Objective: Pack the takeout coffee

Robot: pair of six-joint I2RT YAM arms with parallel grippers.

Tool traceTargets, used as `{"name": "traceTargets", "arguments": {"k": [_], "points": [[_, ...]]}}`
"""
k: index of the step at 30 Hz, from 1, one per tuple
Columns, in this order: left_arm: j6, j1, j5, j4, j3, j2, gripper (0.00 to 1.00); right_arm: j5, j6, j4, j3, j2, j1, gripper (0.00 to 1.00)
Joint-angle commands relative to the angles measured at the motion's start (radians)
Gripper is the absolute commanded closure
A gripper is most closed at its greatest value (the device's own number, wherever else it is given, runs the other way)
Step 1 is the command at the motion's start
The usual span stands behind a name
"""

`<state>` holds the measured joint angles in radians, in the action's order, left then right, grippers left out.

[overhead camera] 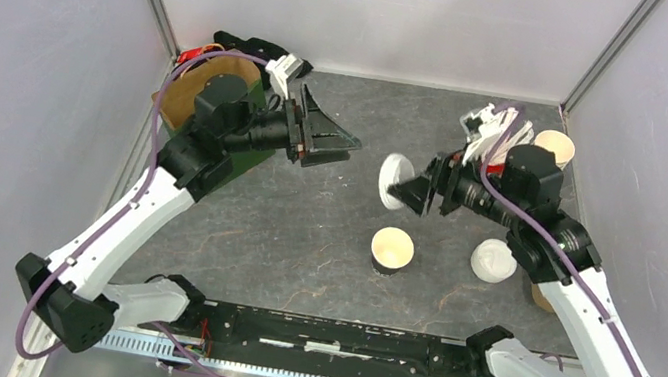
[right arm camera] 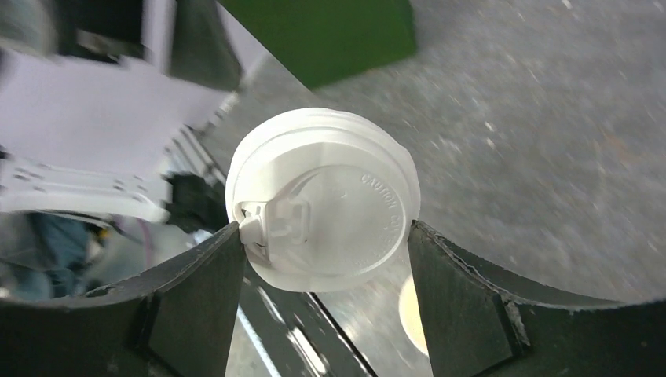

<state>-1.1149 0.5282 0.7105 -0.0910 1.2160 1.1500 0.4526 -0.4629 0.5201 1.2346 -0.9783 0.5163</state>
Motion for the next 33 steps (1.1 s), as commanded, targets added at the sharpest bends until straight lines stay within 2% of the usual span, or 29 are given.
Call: {"name": "traceTargets", "arguments": {"k": [1, 5, 9, 13, 19, 24, 33], "points": [[0.172, -0.006, -0.127, -0.272, 0.055, -0.057, 0.11, -0.124, 0.222, 0.286, -0.033, 0.019, 0.002, 0.23], [0.203, -0.008, -0.194, -0.32, 0.043, -0.037, 0.11, -0.174, 0.292, 0.394, -0.041, -0.008, 0.005, 0.23], [0.287, -0.009, -0.291, -0.411, 0.084, 0.056, 0.11, -0.226, 0.301, 0.444, -0.043, -0.076, 0.038, 0.25], [0.343, -0.01, -0.324, -0.395, 0.096, 0.13, 0.11, -0.367, 0.279, 0.478, -0.036, -0.161, 0.139, 0.25], [0.37, -0.015, -0.324, -0.386, 0.085, 0.196, 0.12, -0.587, 0.207, 0.593, 0.082, -0.325, 0.301, 0.25], [0.394, -0.029, -0.371, -0.396, 0.052, 0.189, 0.12, -0.618, 0.188, 0.573, 0.079, -0.373, 0.346, 0.25], [0.425, -0.037, -0.362, -0.411, 0.031, 0.18, 0.12, -0.63, 0.167, 0.537, 0.062, -0.409, 0.36, 0.23]]}}
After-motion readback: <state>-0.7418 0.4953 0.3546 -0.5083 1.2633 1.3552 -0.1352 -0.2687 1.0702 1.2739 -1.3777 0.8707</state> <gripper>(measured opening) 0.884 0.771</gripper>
